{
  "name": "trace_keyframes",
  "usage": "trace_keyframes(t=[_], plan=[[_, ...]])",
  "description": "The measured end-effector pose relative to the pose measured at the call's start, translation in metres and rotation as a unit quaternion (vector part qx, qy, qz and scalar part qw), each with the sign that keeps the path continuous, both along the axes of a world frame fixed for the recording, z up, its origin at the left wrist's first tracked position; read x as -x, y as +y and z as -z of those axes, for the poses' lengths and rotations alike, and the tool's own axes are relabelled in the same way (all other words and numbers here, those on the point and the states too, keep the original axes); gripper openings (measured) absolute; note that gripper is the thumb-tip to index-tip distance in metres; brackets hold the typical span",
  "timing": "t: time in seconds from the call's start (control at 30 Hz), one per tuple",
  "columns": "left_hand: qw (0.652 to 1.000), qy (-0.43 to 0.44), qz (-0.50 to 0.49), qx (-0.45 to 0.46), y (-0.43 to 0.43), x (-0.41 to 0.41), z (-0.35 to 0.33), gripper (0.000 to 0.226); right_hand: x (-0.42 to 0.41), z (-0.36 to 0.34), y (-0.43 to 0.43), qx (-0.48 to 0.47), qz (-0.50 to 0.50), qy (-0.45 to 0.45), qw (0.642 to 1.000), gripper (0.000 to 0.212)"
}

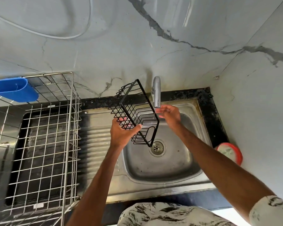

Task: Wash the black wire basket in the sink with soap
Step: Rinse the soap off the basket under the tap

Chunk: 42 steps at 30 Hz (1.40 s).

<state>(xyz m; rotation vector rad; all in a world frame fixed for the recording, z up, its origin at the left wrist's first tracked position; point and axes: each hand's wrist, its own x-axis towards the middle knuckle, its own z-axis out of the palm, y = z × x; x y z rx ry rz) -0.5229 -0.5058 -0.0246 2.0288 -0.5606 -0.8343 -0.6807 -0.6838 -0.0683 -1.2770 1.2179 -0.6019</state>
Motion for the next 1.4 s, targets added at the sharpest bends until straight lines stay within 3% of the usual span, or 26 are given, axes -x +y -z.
trace_keyframes(t=[0.13,0.33,0.53,0.67,0.8,0.97,1.07,1.13,1.23,1.33,1.4], plan=[[1.0,-0.006,-0.01,-0.002,0.003,-0.002,-0.002,0.075,-0.023,-0.007,-0.015,-0.191,0.094,-0.097,0.972,0.005],[1.0,0.012,-0.012,-0.006,0.004,0.001,-0.004,0.083,-0.036,-0.021,-0.028,-0.321,0.144,-0.207,0.913,0.011],[1.0,0.011,-0.02,-0.003,-0.003,0.0,-0.006,0.078,-0.046,-0.018,-0.029,-0.351,0.195,-0.226,0.887,0.009],[1.0,0.006,-0.017,-0.002,-0.007,-0.003,-0.006,0.091,-0.054,-0.002,-0.041,-0.347,0.181,-0.185,0.902,0.027],[1.0,0.0,-0.02,-0.008,-0.008,-0.006,-0.005,0.079,-0.061,0.017,-0.052,-0.34,0.18,-0.127,0.914,0.032],[1.0,0.005,-0.007,-0.016,-0.007,-0.006,-0.008,0.073,-0.057,-0.006,-0.059,-0.397,0.225,-0.17,0.873,0.022],[1.0,-0.003,0.003,-0.024,-0.006,-0.005,-0.012,0.072,-0.052,0.009,-0.072,-0.395,0.242,-0.182,0.867,0.021],[0.999,-0.011,0.01,-0.031,-0.007,-0.003,-0.016,0.071,-0.048,0.022,-0.074,-0.383,0.206,-0.16,0.886,0.035],[0.999,-0.02,0.003,-0.031,-0.005,-0.001,-0.022,0.072,-0.039,-0.007,-0.043,-0.366,0.177,-0.197,0.892,0.022],[0.998,-0.036,-0.008,-0.058,0.0,0.004,-0.035,0.078,-0.014,-0.042,0.018,-0.178,0.112,-0.04,0.977,0.009],[0.995,-0.046,-0.02,-0.086,0.006,0.01,-0.046,0.082,0.011,-0.064,0.063,-0.059,0.046,0.016,0.997,0.009]])
